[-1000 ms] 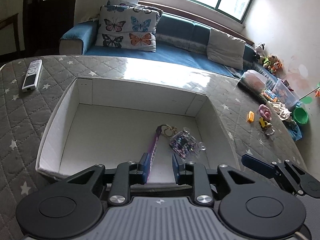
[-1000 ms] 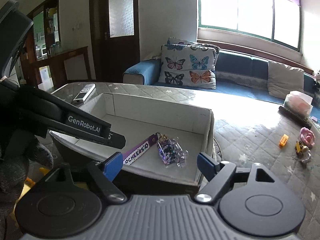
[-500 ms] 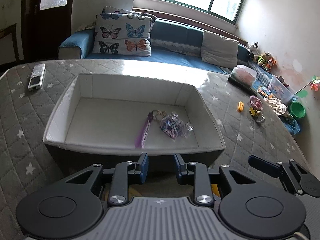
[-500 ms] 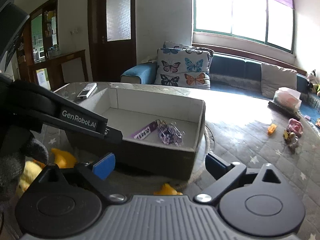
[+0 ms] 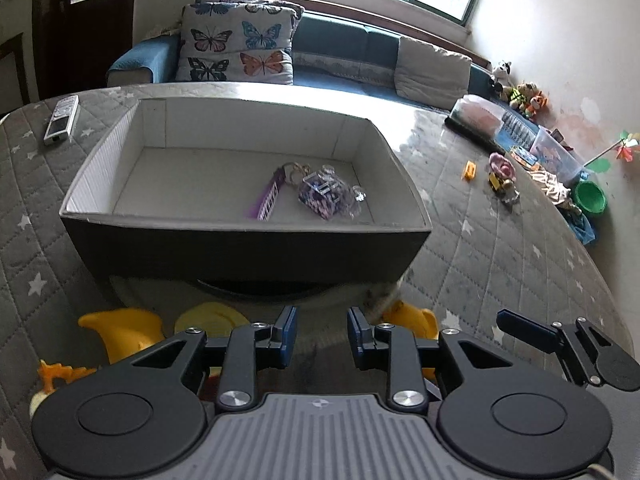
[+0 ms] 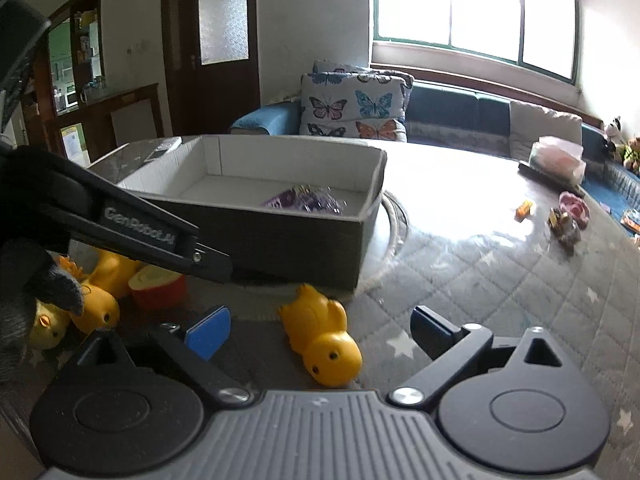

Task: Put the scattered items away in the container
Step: 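Withdraw both open grippers up from the box, then move both grippers down to the yellow rubber duck beside the box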

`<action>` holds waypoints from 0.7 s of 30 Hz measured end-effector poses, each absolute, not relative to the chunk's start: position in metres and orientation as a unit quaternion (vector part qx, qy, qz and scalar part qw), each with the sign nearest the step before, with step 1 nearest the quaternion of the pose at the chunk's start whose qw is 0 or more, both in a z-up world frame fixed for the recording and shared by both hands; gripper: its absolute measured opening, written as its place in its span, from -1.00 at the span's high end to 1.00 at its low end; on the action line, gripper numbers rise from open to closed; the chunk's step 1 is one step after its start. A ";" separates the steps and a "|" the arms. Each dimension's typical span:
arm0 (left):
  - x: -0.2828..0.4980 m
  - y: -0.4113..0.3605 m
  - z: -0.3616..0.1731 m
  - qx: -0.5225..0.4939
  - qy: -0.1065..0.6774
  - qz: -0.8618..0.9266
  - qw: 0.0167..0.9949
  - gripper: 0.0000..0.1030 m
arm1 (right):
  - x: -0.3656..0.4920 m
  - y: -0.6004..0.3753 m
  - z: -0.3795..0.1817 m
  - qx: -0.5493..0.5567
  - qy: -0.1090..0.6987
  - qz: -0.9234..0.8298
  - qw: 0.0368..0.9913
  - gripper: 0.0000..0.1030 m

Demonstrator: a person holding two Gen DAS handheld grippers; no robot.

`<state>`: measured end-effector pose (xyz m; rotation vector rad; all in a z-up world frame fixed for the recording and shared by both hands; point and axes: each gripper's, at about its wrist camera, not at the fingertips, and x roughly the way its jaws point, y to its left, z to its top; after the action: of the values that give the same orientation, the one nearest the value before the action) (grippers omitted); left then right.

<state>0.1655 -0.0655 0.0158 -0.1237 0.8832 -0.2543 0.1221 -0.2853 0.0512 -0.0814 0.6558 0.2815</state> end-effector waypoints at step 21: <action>0.174 -0.063 0.005 -0.076 0.445 -0.109 0.885 0.41 | 0.130 -0.289 0.031 -0.028 0.351 0.147 0.924 -0.50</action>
<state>0.1736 -0.0631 0.0052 -0.1582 0.9266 -0.2270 0.1299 -0.2889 0.0312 -0.0577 0.7201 0.3015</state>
